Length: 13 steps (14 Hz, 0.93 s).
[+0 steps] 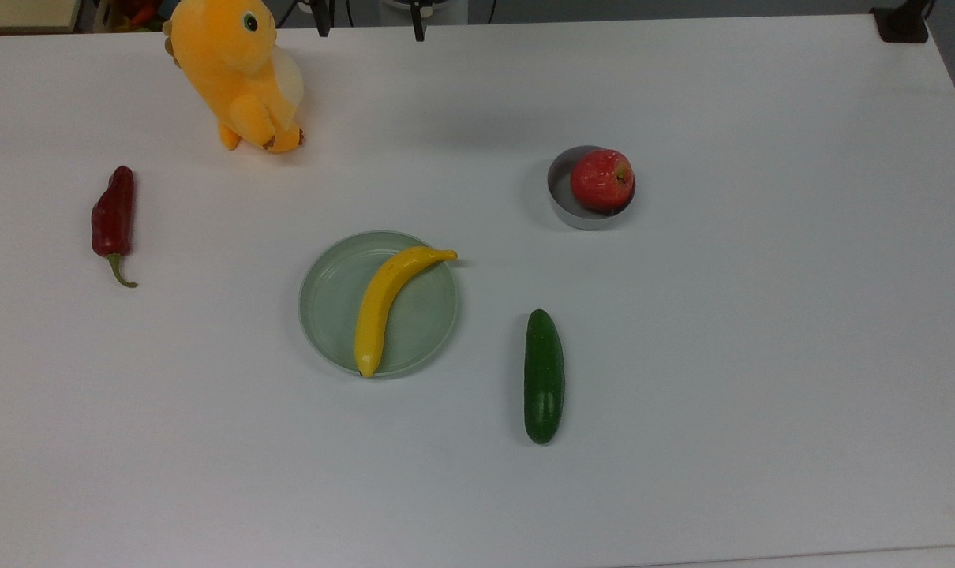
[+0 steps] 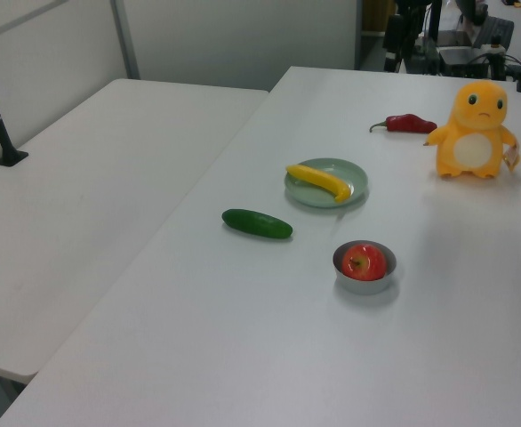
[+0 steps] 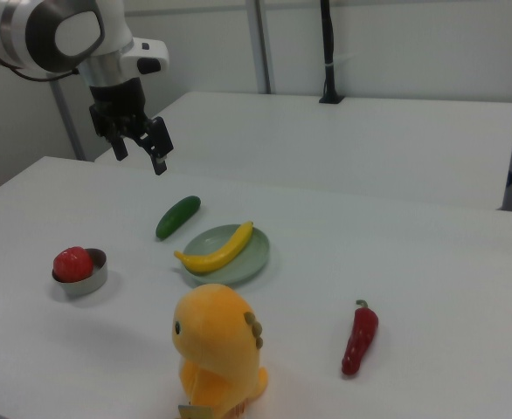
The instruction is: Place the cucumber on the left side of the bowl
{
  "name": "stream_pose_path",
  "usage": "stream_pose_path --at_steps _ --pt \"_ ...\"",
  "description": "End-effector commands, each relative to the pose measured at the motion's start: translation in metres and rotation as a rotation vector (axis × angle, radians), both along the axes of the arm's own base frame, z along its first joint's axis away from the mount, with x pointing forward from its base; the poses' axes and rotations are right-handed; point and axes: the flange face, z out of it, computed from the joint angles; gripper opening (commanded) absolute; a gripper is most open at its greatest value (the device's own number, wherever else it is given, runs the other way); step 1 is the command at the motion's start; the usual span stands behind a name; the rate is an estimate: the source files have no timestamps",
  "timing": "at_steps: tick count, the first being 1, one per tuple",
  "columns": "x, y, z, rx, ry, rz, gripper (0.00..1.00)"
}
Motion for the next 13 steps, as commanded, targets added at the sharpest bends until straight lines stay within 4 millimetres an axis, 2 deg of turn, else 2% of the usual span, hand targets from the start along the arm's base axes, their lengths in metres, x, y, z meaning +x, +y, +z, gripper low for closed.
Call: stream_pose_path --at_steps 1,13 --pt "-0.0193 0.0009 0.0031 0.015 0.044 0.084 1.0" --pt "-0.0154 -0.0036 -0.0005 0.017 0.048 0.083 1.0"
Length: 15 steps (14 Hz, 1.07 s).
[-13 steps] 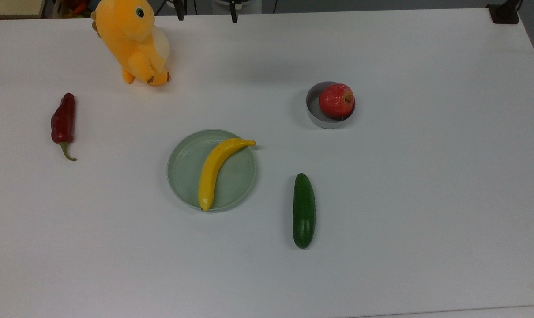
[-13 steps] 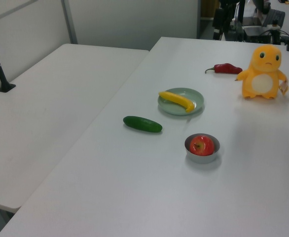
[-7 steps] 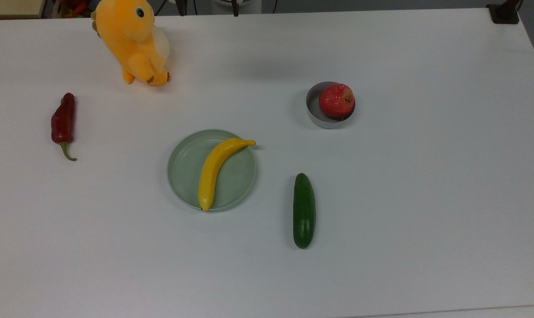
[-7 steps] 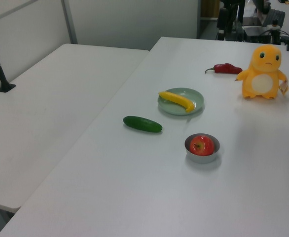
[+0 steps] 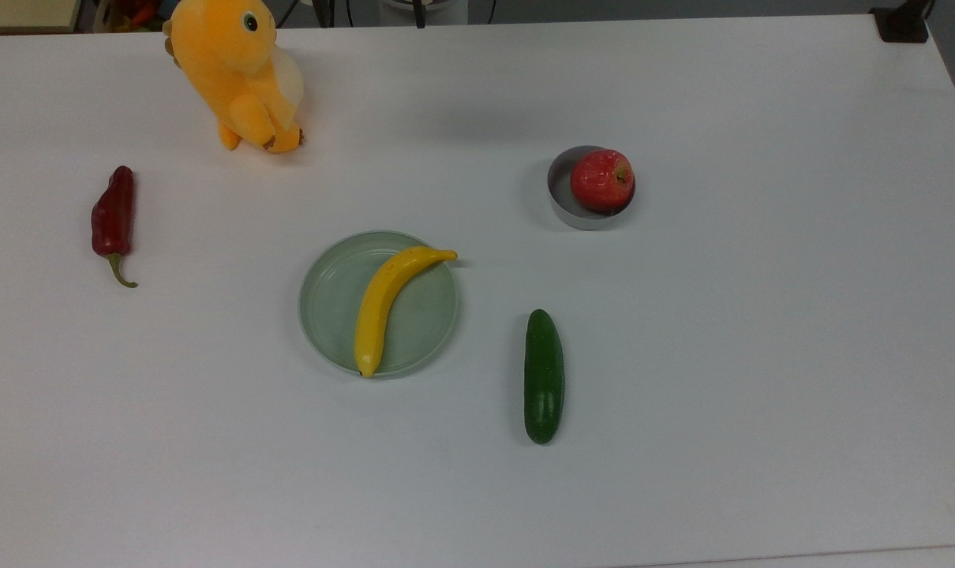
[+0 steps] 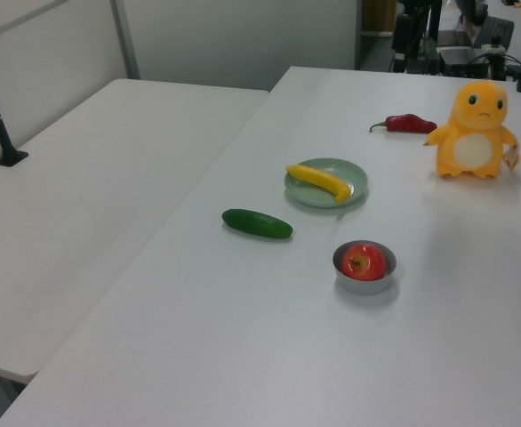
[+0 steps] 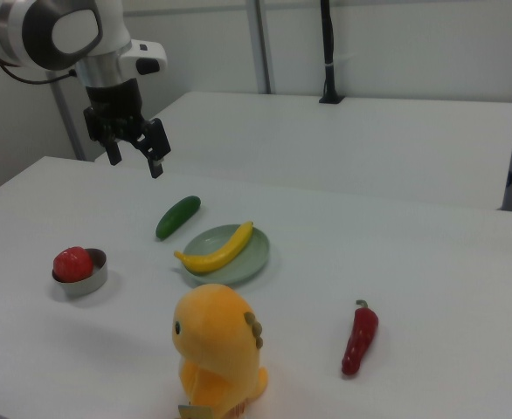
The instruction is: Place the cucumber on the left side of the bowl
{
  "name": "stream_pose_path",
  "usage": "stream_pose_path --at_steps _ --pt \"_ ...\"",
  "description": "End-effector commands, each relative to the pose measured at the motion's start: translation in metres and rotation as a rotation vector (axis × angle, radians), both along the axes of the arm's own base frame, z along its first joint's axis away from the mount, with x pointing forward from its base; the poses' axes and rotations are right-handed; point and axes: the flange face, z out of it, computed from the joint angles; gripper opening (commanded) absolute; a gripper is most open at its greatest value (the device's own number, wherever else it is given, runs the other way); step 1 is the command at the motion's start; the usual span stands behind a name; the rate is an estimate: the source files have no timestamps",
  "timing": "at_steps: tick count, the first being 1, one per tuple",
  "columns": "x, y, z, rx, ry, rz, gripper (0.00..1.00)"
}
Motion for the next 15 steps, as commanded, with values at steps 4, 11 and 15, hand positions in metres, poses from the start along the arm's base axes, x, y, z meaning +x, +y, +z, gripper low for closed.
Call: stream_pose_path --at_steps 4,11,15 --pt "-0.007 -0.005 -0.002 0.023 0.015 0.014 1.0" --pt "0.006 0.006 -0.013 0.024 -0.005 0.004 1.0" --pt "0.032 0.016 -0.035 0.027 -0.062 0.0 1.0"
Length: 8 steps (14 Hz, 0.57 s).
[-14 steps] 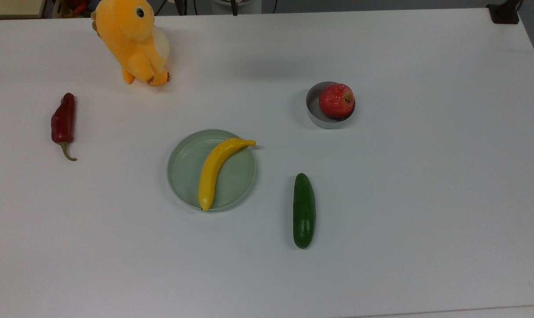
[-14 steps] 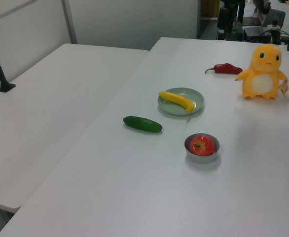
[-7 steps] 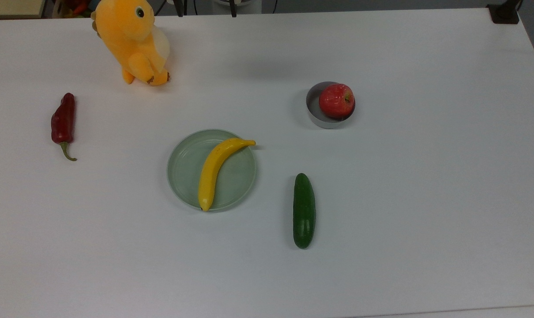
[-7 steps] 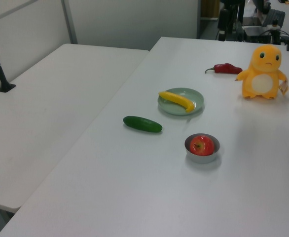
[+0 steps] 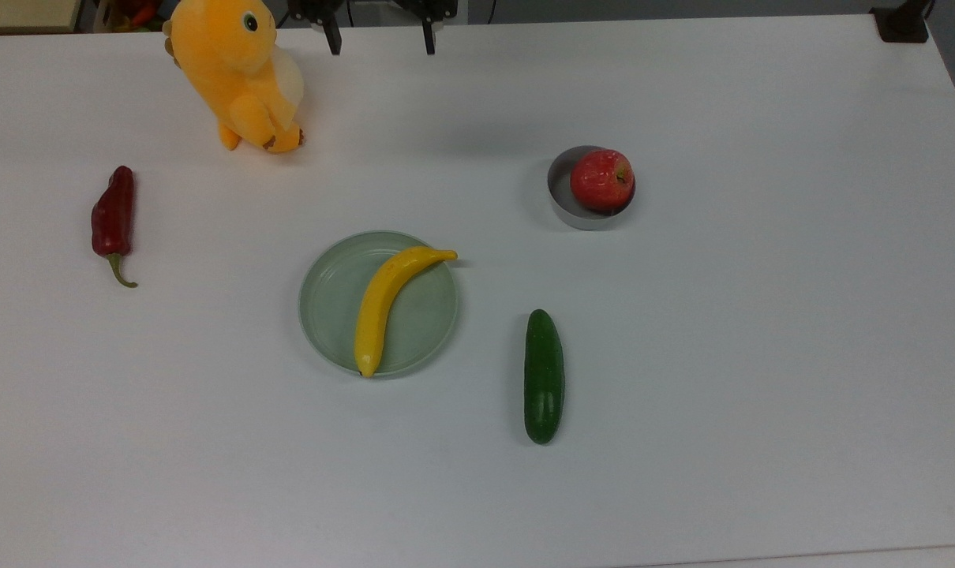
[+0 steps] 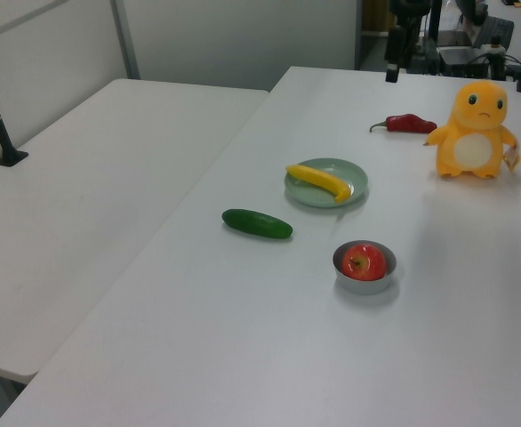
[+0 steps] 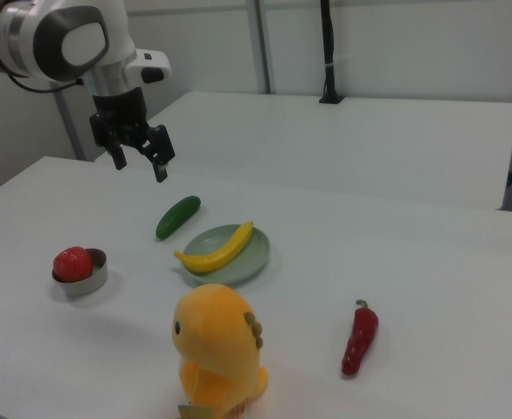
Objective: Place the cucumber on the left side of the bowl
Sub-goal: 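Move the open gripper down over the green cucumber and close on it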
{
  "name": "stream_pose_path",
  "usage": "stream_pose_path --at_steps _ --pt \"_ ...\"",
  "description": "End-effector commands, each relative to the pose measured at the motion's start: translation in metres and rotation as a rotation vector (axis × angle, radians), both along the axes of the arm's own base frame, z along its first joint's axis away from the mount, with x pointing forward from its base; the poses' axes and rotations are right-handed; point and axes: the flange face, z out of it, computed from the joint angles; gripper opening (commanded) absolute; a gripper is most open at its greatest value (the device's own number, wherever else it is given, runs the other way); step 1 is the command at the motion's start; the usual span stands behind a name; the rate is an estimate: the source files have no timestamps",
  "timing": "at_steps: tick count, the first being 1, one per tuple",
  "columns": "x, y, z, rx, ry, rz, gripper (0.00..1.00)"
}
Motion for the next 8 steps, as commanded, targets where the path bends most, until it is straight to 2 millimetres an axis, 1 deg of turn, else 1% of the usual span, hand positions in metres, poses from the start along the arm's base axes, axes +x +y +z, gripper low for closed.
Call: stream_pose_path --at_steps 1,3,5,6,7,8 --pt "0.023 0.006 -0.022 0.026 -0.053 -0.012 1.0" --pt "0.036 0.008 -0.028 0.026 -0.085 -0.013 1.0" --pt "0.054 0.012 -0.042 0.026 -0.088 -0.007 1.0" --pt "0.07 0.027 -0.055 0.024 -0.1 0.019 1.0" --pt "0.084 0.034 -0.071 0.025 -0.114 0.024 1.0" --pt "0.094 0.045 -0.085 0.026 -0.138 0.036 1.0"
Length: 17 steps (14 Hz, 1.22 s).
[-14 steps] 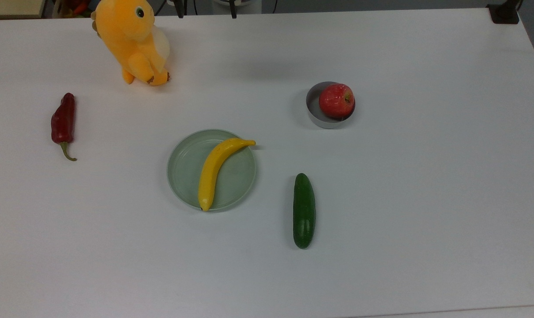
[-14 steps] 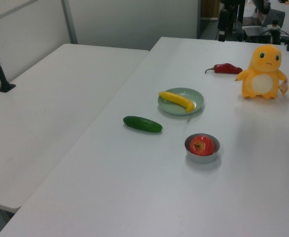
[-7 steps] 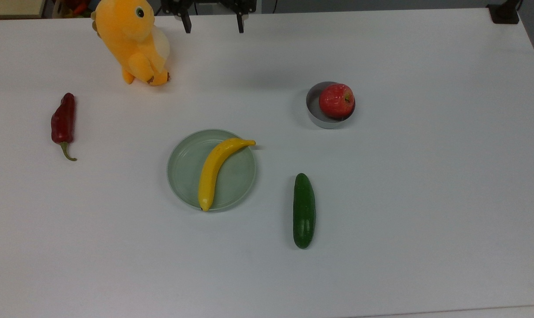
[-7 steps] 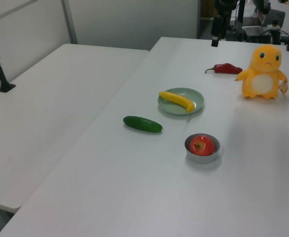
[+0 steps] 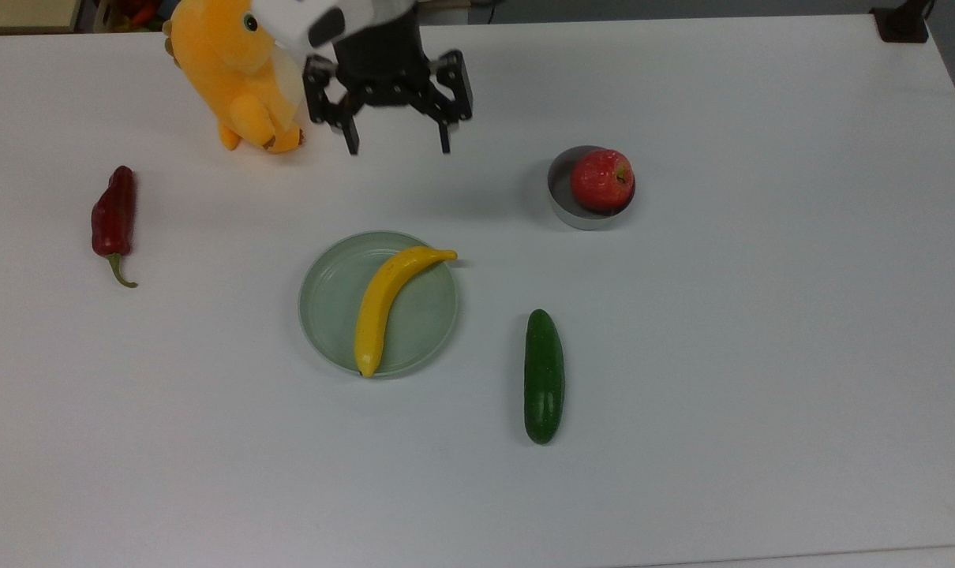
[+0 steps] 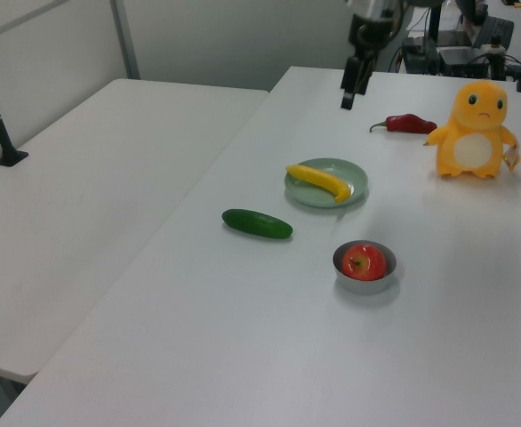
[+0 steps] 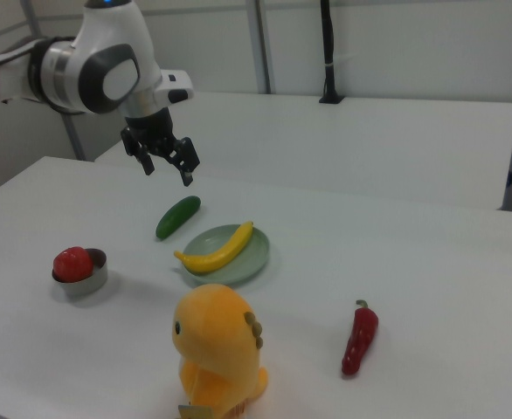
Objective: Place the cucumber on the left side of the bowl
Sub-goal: 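Move the open gripper down over the green cucumber and close on it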
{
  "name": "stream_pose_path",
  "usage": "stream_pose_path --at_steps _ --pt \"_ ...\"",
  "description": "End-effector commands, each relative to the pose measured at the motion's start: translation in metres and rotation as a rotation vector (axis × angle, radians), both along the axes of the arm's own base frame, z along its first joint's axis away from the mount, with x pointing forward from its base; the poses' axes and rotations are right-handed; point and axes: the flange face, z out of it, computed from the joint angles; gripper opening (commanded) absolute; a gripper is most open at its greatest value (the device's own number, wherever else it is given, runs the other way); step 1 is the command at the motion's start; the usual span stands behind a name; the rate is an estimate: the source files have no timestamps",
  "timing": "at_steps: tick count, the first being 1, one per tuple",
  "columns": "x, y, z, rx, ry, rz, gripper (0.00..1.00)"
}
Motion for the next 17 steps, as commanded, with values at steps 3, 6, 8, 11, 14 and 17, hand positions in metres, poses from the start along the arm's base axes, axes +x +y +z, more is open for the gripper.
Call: stream_pose_path --at_steps 3,6,8,11,14,17 --pt "0.053 0.062 -0.067 0.026 -0.084 0.016 1.0" --pt "0.069 0.079 -0.094 0.021 -0.103 0.027 1.0" --pt "0.077 0.083 -0.101 0.024 -0.104 0.008 1.0" --pt "0.089 0.105 -0.119 0.029 -0.143 0.002 1.0" --pt "0.095 0.134 -0.15 0.034 -0.189 -0.031 1.0" --pt "0.1 0.142 -0.169 0.036 -0.225 -0.047 1.0"
